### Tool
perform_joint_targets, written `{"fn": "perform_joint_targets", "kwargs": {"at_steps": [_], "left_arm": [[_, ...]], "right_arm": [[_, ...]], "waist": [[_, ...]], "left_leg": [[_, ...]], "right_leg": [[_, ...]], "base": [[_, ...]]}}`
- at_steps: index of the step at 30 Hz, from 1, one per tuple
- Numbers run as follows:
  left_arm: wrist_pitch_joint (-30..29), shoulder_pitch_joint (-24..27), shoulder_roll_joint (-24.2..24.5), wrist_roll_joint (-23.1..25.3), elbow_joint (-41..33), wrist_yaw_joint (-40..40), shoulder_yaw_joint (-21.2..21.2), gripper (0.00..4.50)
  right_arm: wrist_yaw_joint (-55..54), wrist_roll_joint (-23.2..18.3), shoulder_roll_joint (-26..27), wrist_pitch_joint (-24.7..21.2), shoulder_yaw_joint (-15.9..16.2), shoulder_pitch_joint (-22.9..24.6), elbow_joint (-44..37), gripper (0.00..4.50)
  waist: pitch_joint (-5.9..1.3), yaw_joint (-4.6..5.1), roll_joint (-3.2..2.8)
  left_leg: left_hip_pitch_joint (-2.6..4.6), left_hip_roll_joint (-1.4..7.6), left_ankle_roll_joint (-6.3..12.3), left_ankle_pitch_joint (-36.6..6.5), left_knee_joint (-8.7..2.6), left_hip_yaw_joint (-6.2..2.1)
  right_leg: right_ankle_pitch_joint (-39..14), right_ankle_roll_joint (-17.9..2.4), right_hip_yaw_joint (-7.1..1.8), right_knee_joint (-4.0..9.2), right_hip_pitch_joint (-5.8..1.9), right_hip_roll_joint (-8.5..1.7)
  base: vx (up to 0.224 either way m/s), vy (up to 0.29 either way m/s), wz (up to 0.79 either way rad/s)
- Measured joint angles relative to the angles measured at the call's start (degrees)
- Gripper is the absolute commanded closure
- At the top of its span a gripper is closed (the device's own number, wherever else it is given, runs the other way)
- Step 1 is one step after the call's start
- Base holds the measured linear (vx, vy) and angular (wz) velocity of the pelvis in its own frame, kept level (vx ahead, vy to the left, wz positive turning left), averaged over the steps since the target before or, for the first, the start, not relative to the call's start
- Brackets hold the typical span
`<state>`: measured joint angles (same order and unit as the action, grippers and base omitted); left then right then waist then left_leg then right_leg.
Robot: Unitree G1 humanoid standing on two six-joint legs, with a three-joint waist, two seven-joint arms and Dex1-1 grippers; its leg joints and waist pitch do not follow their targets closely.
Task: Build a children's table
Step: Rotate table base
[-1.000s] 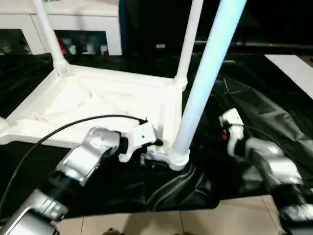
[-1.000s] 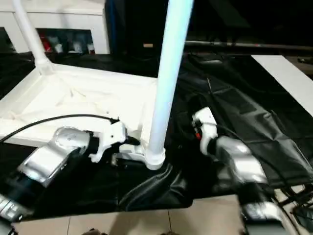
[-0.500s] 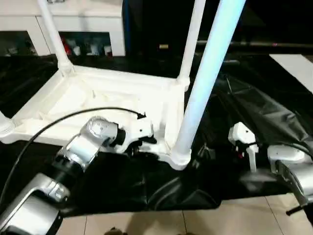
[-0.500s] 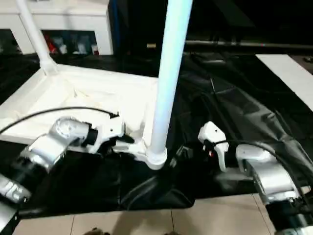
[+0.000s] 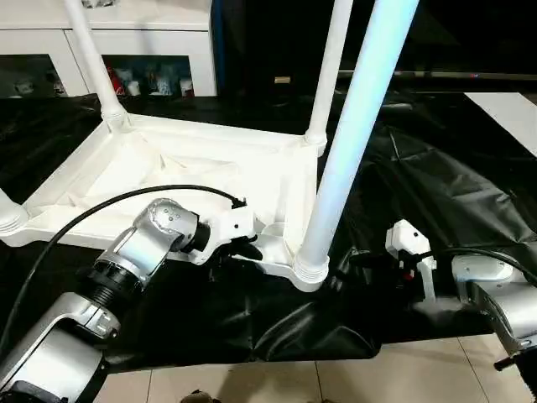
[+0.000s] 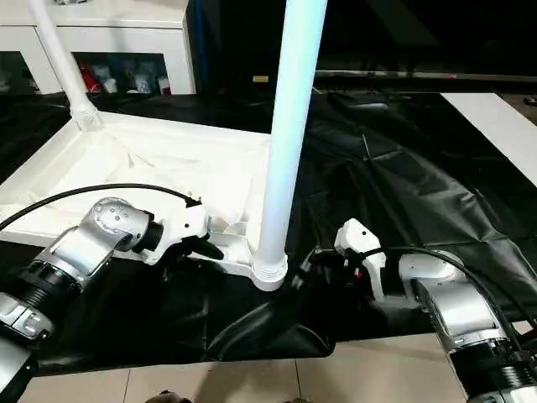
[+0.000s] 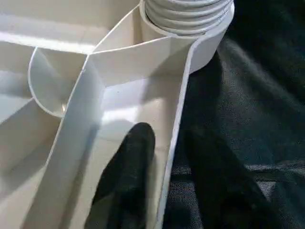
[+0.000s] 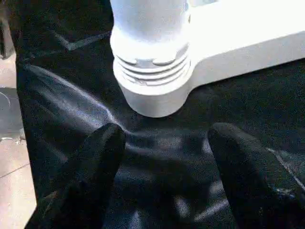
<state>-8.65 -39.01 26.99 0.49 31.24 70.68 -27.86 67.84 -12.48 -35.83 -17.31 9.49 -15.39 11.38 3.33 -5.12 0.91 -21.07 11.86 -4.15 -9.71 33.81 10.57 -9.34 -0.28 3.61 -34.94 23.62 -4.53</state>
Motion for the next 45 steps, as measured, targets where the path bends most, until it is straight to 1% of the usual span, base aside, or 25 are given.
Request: {"fn": "perform_joint_targets", "kwargs": {"at_steps": [3, 4, 5, 9, 11, 13, 15, 16, 17, 18, 20, 23, 25, 26, 29, 30, 32, 34, 38, 45], "left_arm": [[-0.25, -0.01, -0.43, 0.51, 1.02, -0.48, 0.04, 3.66], [-0.74, -0.01, -0.59, 0.51, 1.18, -0.6, 0.2, 3.66], [-1.67, -0.01, -0.78, 0.47, 1.18, -0.71, 0.49, 3.89], [-4.54, -0.12, -0.99, 0.43, 0.84, -0.16, 0.58, 4.05], [-6.91, -0.12, -2.11, 0.37, 0.73, -1.13, 1.28, 4.16], [-8.9, -0.2, -4.01, 0.4, 0.87, -3.81, 2.15, 4.2], [-11.55, -0.52, -6.34, 0.3, 1.28, -7.81, 3.69, 4.28], [-14.29, -0.66, -8.05, 0.25, 1.52, -10.7, 5.14, 4.3], [-16.68, -1.25, -9.5, 0.25, 1.99, -14.29, 6.42, 4.34], [-18.6, -1.38, -10.46, 0.22, 1.96, -16.51, 7.27, 4.36], [-20.34, -1.3, -11.5, -0.32, 1.6, -19.22, 8.3, 4.39], [-18.89, -0.33, -12.16, 0.04, 0.97, -22.18, 8.91, 4.48], [-16.07, 0.49, -11.83, 0.99, 0.96, -22.2, 8.66, 4.48], [-14.58, 0.77, -11.73, 1.57, 0.95, -22.09, 8.3, 4.48], [-12.46, 1.09, -11.64, 2.24, 0.95, -21.76, 7.73, 4.48], [-12.06, 1.19, -11.54, 2.51, 0.95, -21.76, 7.66, 4.21], [-11.1, 1.39, -11.31, 2.53, 0.92, -21.77, 7.67, 3.91], [-10.24, 1.88, -11.22, 2.38, 0.35, -21.74, 7.7, 3.81], [-9.01, 2.04, -10.94, 2.24, 0.44, -21.08, 7.81, 3.45], [-8.9, 2.02, -10.59, 2.11, 0.58, -20.25, 7.89, 3.45]], "right_arm": [[-0.02, 0.0, -0.03, 0.2, 0.0, 0.0, 0.0, 1.34], [-0.1, 0.0, -0.03, 0.54, 0.0, 0.0, 0.0, 1.34], [-0.34, 0.06, -0.03, 1.17, 0.0, 0.0, 0.07, 1.34], [-3.0, 1.52, 0.15, 2.74, -0.08, -0.16, 1.46, 1.34], [-6.23, 2.81, 0.92, 3.41, -0.58, -0.92, 3.63, 1.34], [-9.15, 3.7, 1.65, 3.89, -1.37, -1.77, 5.07, 1.34], [-12.02, 3.98, 2.67, 4.01, -2.75, -2.76, 5.54, 1.34], [-14.9, 4.06, 4.31, 3.92, -4.1, -3.34, 6.1, 1.34], [-17.3, 4.06, 6.14, 3.9, -4.65, -4.36, 6.7, 1.34], [-19.06, 4.11, 7.36, 3.88, -4.67, -4.67, 6.85, 1.34], [-21.28, 4.23, 8.72, 3.82, -4.58, -4.68, 7.24, 1.34], [-23.83, 5.23, 10.85, 3.74, -4.42, -4.73, 7.85, 1.34], [-24.37, 5.4, 12.05, 3.72, -4.0, -4.97, 7.96, 1.34], [-24.68, 5.42, 12.51, 3.72, -3.78, -5.08, 7.97, 1.34], [-25.17, 5.69, 13.06, 3.72, -3.38, -5.71, 7.96, 1.34], [-25.38, 5.86, 13.34, 3.71, -3.3, -6.05, 7.95, 1.34], [-25.58, 5.87, 13.63, 3.69, -3.28, -6.34, 7.72, 1.34], [-25.65, 5.9, 13.67, 3.59, -3.28, -6.34, 7.72, 1.34], [-25.72, 5.95, 13.73, 3.34, -3.28, -6.33, 7.72, 1.34], [-25.45, 5.94, 13.7, 2.92, -3.23, -6.33, 7.24, 1.34]], "waist": [[0.0, -0.02, 0.0], [0.0, -0.02, 0.0], [0.0, -0.01, 0.0], [-0.06, 0.17, -0.09], [-0.14, 0.33, -0.23], [-0.22, 0.42, -0.38], [-0.22, 0.78, -0.41], [-0.22, 1.06, -0.41], [-0.23, 1.59, -0.42], [-0.23, 1.96, -0.41], [-0.22, 2.37, -0.4], [-0.3, 2.38, -0.52], [-0.44, 2.07, -0.77], [-0.47, 1.71, -0.81], [-0.47, 1.41, -0.81], [-0.47, 1.44, -0.81], [-0.44, 1.5, -0.76], [-0.38, 1.47, -0.64], [-0.36, 1.46, -0.6], [-0.35, 1.6, -0.59]], "left_leg": [[0.0, 0.0, 0.0, 0.0, 0.02, -0.01], [0.0, 0.0, 0.0, 0.0, 0.02, -0.01], [0.0, 0.0, 0.0, 0.0, 0.02, -0.01], [0.02, -0.01, 0.0, 0.0, 0.03, -0.01], [0.04, -0.02, 0.0, 0.0, 0.08, 0.0], [0.04, -0.04, 0.01, 0.0, 0.11, 0.03], [0.05, -0.02, 0.01, 0.0, 0.09, 0.03], [0.04, -0.02, 0.01, 0.0, 0.09, 0.02], [0.0, -0.03, 0.01, 0.0, 0.12, 0.02], [-0.02, -0.03, 0.01, 0.0, 0.1, -0.02], [-0.06, -0.03, 0.01, -0.01, 0.07, -0.17], [-0.06, -0.02, 0.02, -0.02, -0.07, -0.2], [-0.06, -0.02, 0.02, -0.02, -0.13, -0.2], [-0.02, -0.02, 0.02, -0.02, -0.15, -0.2], [0.06, -0.03, 0.01, -0.01, -0.08, -0.21], [0.05, -0.04, 0.01, -0.01, -0.06, -0.2], [0.02, -0.04, 0.01, -0.01, -0.02, -0.21], [-0.02, -0.04, 0.01, -0.01, -0.01, -0.23], [-0.07, -0.04, 0.01, -0.01, 0.01, -0.24], [-0.07, -0.04, 0.01, -0.01, 0.0, -0.24]], "right_leg": [[0.0, 0.0, 0.0, 0.0, -0.01, 0.0], [0.0, 0.0, 0.0, 0.0, -0.01, 0.0], [0.0, 0.0, 0.0, 0.0, -0.01, 0.0], [0.0, 0.0, -0.01, 0.02, -0.03, 0.0], [0.0, -0.01, -0.02, 0.02, -0.04, -0.01], [0.0, -0.01, -0.04, 0.01, -0.04, -0.04], [0.01, -0.01, -0.01, 0.0, -0.02, -0.03], [0.02, -0.01, 0.0, -0.02, -0.04, -0.02], [0.03, -0.01, 0.01, -0.05, 0.0, -0.02], [0.03, -0.01, 0.05, -0.03, 0.0, -0.02], [0.01, 0.01, 0.18, 0.05, 0.04, -0.02], [-0.08, 0.03, 0.21, 0.06, 0.08, 0.01], [-0.1, 0.03, 0.22, 0.06, 0.09, 0.01], [-0.1, 0.03, 0.23, 0.06, 0.09, 0.01], [-0.09, 0.03, 0.19, 0.06, 0.09, 0.0], [-0.09, 0.03, 0.16, 0.06, 0.07, -0.01], [-0.08, 0.03, 0.16, 0.06, 0.05, -0.01], [-0.08, 0.03, 0.17, 0.06, 0.06, -0.01], [-0.08, 0.03, 0.17, 0.08, 0.07, -0.01], [-0.09, 0.04, 0.17, 0.1, 0.08, -0.01]], "base": [[0.0, 0.0, 0.0], [0.0, 0.0, 0.0], [0.0, 0.0, 0.0], [0.0, 0.0, 0.0], [0.0, 0.0, 0.0], [0.0, 0.0, 0.0], [0.0, 0.0, 0.0], [0.0, 0.0, 0.0], [0.0, 0.0, 0.0], [0.0, 0.0, 0.0], [0.0, 0.0, 0.0], [0.0, 0.0, 0.0], [0.0, 0.0, 0.0], [0.0, 0.0, 0.0], [0.0, 0.0, 0.0], [0.0, 0.0, 0.0], [0.0, 0.0, 0.0], [0.0, 0.0, 0.0], [0.0, 0.0, 0.0], [0.0, 0.0, 0.0]]}}
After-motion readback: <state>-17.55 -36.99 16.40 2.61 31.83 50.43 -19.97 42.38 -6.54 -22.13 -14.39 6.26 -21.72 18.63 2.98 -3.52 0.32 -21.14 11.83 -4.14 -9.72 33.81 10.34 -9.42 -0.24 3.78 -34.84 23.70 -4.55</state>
